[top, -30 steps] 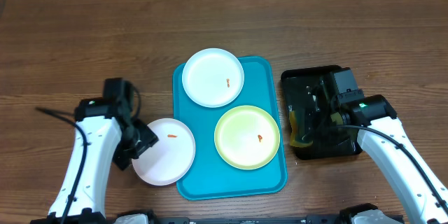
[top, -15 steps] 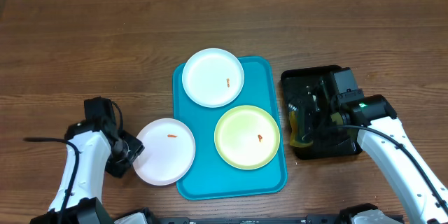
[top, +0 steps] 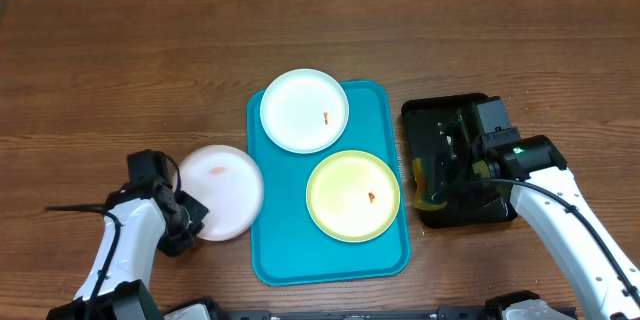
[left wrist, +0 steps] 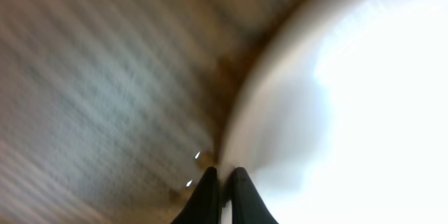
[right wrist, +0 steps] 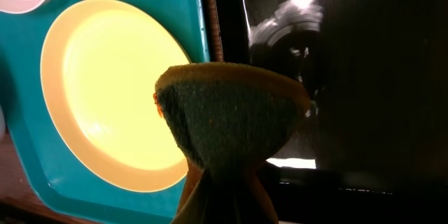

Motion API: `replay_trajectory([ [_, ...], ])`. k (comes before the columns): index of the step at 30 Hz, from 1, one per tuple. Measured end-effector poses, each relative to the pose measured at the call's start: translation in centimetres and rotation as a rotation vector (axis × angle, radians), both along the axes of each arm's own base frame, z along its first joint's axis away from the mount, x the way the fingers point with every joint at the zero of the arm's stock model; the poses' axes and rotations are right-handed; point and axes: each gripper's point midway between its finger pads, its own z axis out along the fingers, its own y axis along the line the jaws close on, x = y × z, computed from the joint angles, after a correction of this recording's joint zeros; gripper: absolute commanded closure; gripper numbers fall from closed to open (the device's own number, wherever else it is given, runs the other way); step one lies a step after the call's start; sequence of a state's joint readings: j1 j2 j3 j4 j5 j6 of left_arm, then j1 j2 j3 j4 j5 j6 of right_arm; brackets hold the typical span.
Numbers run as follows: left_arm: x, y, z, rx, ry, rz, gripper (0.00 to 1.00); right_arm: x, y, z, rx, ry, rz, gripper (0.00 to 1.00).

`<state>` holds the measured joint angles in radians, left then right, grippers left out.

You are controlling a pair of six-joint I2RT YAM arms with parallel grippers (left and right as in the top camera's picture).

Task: Clean dirty plates on tray and stack at the side
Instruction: 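Slide the white plate left off the blue tray onto the table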

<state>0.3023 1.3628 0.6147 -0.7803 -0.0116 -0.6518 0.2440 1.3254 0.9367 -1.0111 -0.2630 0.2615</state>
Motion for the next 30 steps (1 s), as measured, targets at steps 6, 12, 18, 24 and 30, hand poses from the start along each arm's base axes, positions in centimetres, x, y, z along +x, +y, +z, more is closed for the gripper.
replay_trajectory([
  [6,1.3,0.2,1.3,-0.004,-0.027,-0.075,0.96,0.0,0.0,0.0,0.000,-0.001,0.000,0.96],
  [12,4.6,0.8,4.6,0.025,-0.109,-0.191,0.96,0.0,0.0,0.0,0.000,0.000,0.000,0.96],
  [18,6.2,-1.4,5.9,0.043,-0.134,-0.419,0.96,0.0,0.0,0.0,0.001,-0.001,0.000,0.96],
  [24,6.0,-3.4,5.8,0.093,-0.090,-0.602,0.96,0.0,0.0,0.0,0.000,-0.001,0.000,0.96],
  [30,8.2,-4.0,6.3,0.173,-0.160,-0.672,0.93,0.1,0.0,0.0,0.000,-0.003,0.000,0.96],
])
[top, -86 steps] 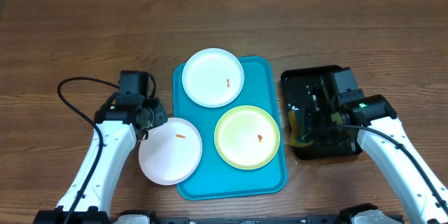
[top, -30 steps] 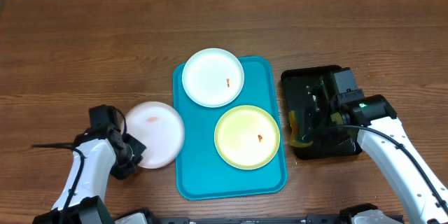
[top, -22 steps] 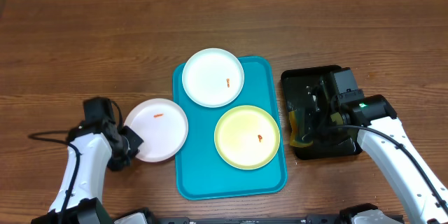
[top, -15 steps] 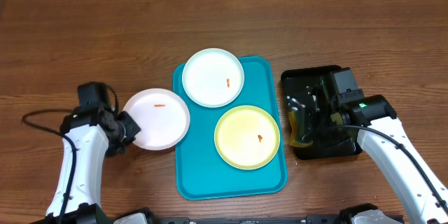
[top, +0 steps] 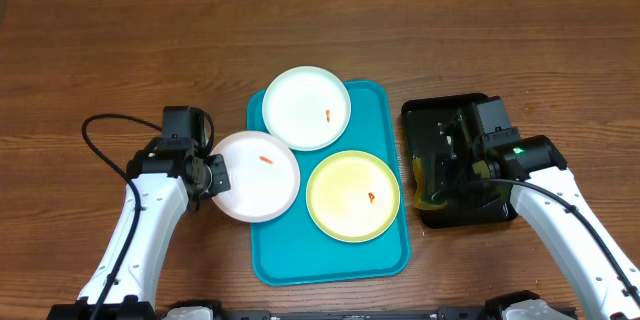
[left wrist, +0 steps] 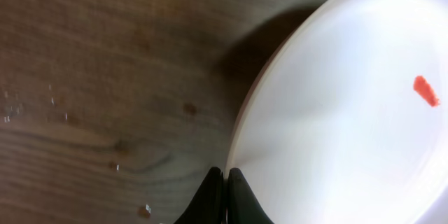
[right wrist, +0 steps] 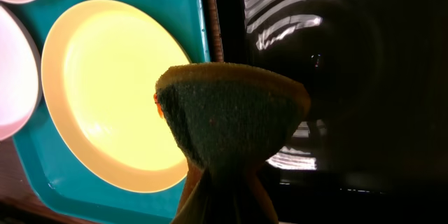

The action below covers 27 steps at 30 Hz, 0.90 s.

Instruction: Clean dirty plates on tray and stack at the side

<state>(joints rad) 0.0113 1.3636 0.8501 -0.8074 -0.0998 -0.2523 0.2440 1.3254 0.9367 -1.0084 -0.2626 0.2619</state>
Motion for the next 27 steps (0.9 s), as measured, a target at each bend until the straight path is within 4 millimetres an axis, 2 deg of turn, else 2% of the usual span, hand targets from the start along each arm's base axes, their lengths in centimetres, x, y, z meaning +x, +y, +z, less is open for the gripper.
replay_trajectory([
  [3,0.9,-0.2,0.3,0.011,-0.037,-0.016,0.62,0.0,0.0,0.0,0.001,-0.001,0.000,0.96],
  [5,1.1,-0.3,0.3,0.015,-0.042,-0.026,0.47,0.0,0.0,0.0,0.000,-0.001,0.000,0.96],
  [13,1.1,-0.8,0.3,-0.005,-0.039,-0.070,0.43,0.1,0.0,0.0,0.001,-0.003,0.000,0.96],
  [16,1.0,-1.7,0.6,-0.054,-0.032,-0.090,0.49,0.1,0.0,0.0,0.001,-0.003,0.000,0.96],
  [18,1.3,-2.6,1.2,-0.099,-0.038,-0.108,0.50,0.1,0.0,0.0,0.001,-0.003,0.000,0.96],
  [23,2.1,-5.7,3.3,-0.228,-0.069,-0.194,0.47,0.1,0.0,0.0,0.001,-0.003,0.000,0.96],
  [27,1.1,-9.9,3.7,-0.329,-0.047,-0.309,0.48,0.2,0.0,0.0,0.002,-0.008,0.000,0.96],
])
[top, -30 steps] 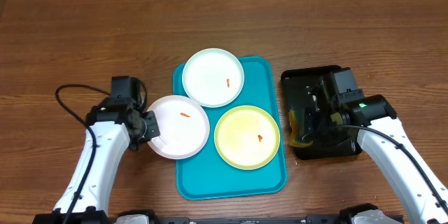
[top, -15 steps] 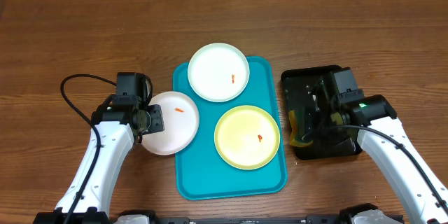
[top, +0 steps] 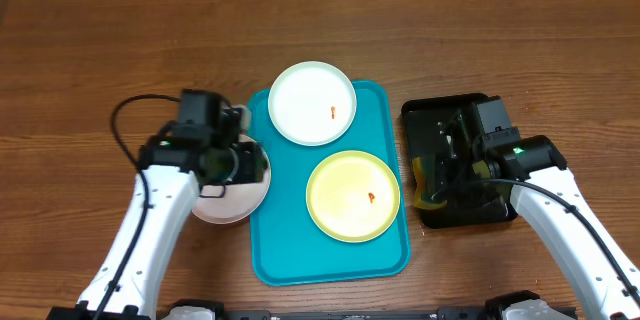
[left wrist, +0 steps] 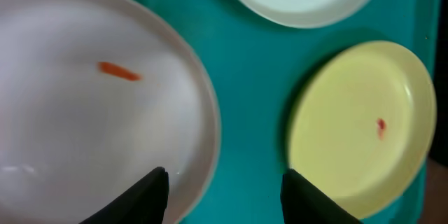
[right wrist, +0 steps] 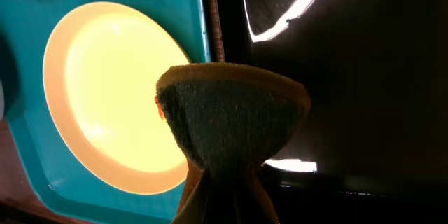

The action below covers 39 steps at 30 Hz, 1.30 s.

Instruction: Clean dirty plates on tray and stack at the side

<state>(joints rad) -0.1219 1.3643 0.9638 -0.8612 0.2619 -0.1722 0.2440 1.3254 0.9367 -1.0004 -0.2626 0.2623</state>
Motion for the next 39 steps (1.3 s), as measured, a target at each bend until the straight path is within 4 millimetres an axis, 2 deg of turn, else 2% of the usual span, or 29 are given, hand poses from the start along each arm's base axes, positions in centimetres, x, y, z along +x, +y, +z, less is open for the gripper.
replay_trajectory([
  [6,-1.5,-5.6,-0.5,0.038,-0.004,-0.148,0.53,0.5,0.4,0.2,0.023,-0.015,-0.012,0.96],
  [11,-2.2,-8.5,-3.3,0.105,0.047,-0.153,0.60,0.3,1.0,0.4,0.059,-0.006,-0.009,0.96],
  [13,-2.2,-8.7,-4.9,0.131,0.085,-0.125,0.65,0.2,1.3,0.5,0.067,-0.005,-0.001,0.96],
  [18,-1.7,-8.6,-8.7,0.168,0.164,-0.056,0.68,-0.1,2.7,0.7,0.086,-0.012,0.048,0.96],
  [21,-1.6,-9.2,-10.0,0.150,0.195,-0.044,0.79,-0.3,3.3,0.7,0.091,-0.019,0.072,0.96],
  [24,-1.3,-9.8,-10.0,0.122,0.201,-0.038,0.96,-0.6,4.2,0.8,0.094,-0.025,0.107,0.96],
  [29,-1.8,-9.9,-9.9,0.099,0.249,-0.024,0.96,-1.2,7.1,1.2,0.118,-0.063,0.198,0.96],
  [33,-3.0,-9.3,-9.9,0.103,0.313,-0.003,0.96,-1.2,9.5,1.3,0.133,-0.106,0.240,0.96],
  [35,-3.4,-9.2,-9.9,0.106,0.335,0.004,0.96,-1.0,10.5,0.8,0.123,-0.113,0.250,0.96],
  [39,-4.2,-9.0,-9.9,0.113,0.369,0.012,0.96,-0.5,12.0,-1.6,0.090,-0.098,0.273,0.96],
])
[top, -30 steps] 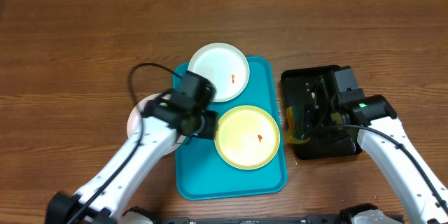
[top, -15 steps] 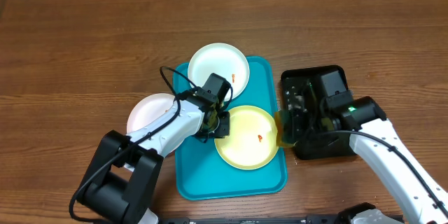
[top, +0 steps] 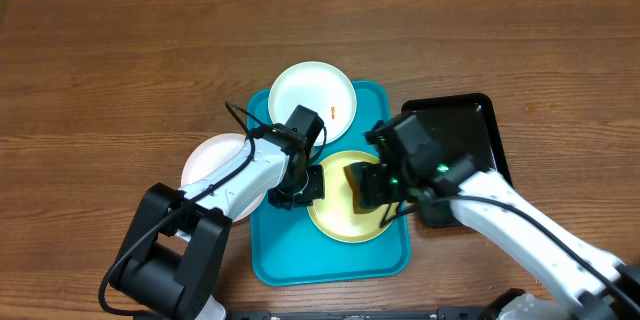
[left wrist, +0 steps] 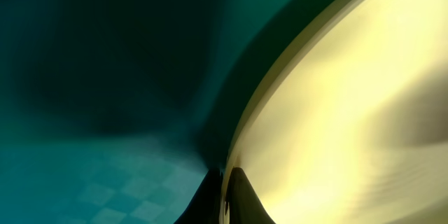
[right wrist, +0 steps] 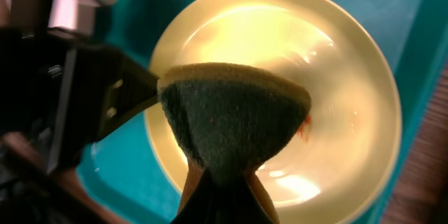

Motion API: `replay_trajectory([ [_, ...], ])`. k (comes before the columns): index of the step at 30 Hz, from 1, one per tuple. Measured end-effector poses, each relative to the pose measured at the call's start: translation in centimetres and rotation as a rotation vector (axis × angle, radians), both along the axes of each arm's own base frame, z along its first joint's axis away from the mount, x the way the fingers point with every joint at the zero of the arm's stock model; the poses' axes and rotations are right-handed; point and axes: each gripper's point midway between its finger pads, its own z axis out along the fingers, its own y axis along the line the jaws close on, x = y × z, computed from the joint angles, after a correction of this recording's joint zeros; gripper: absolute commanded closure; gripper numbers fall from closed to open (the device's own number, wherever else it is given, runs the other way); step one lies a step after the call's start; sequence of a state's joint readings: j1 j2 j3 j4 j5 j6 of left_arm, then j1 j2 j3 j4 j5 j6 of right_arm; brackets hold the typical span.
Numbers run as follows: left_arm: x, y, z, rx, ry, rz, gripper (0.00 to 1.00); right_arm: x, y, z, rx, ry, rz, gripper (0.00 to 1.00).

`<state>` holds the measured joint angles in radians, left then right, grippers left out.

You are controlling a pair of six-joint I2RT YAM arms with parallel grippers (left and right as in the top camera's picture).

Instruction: Clean dirty plates on tray and stack at the side

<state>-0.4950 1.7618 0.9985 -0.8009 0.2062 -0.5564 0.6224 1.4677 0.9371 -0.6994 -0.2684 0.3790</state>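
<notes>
A yellow plate (top: 345, 215) with a red smear (right wrist: 304, 129) lies in the near half of the teal tray (top: 330, 260). My left gripper (top: 303, 188) is shut on its left rim (left wrist: 252, 122), the fingers pinching the edge. My right gripper (right wrist: 225, 182) is shut on a green-and-yellow sponge (right wrist: 234, 112) and holds it over the yellow plate's middle. A white plate (top: 310, 100) with an orange spot sits at the tray's far end. A pinkish plate (top: 212, 165) lies on the table, left of the tray.
A black tray (top: 470, 135) stands right of the teal tray, partly under my right arm. The two arms meet over the yellow plate. Bare wood table (top: 120, 70) stretches to the left and back.
My left gripper was open over the pinkish plate; now it is shut on the yellow plate's left rim. My right gripper has moved with the sponge from the black tray to over the yellow plate.
My left gripper held the pinkish plate by its rim left of the tray, then partly over the tray's left edge. Then it was open above that plate beside the tray. My right gripper kept the sponge over the black tray until now.
</notes>
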Motion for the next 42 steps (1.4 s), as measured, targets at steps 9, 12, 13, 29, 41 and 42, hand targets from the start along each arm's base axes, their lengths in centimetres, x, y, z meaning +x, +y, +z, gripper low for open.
replay_trajectory([
  [9,0.0,0.0,0.0,0.002,0.003,0.014,0.96,0.4,-0.3,-7.2,-0.147,0.105,-0.012,0.96],
  [12,0.1,0.1,0.0,0.007,0.001,0.021,0.96,0.8,-0.1,-7.7,-0.162,0.115,-0.022,0.96],
  [13,0.1,0.1,0.0,0.010,0.000,0.022,0.96,1.0,0.0,-7.8,-0.166,0.115,-0.028,0.96],
  [29,0.4,0.1,0.1,0.022,-0.009,0.044,0.96,3.7,-6.2,-7.8,-0.384,0.124,-0.392,0.96],
  [41,0.4,-0.3,0.2,0.004,-0.010,0.038,0.96,2.5,-8.0,-5.7,-0.448,0.159,-0.401,0.96],
  [42,0.3,-0.2,0.2,0.010,-0.008,0.038,0.96,2.6,-8.5,-4.9,-0.449,0.141,-0.401,0.96],
])
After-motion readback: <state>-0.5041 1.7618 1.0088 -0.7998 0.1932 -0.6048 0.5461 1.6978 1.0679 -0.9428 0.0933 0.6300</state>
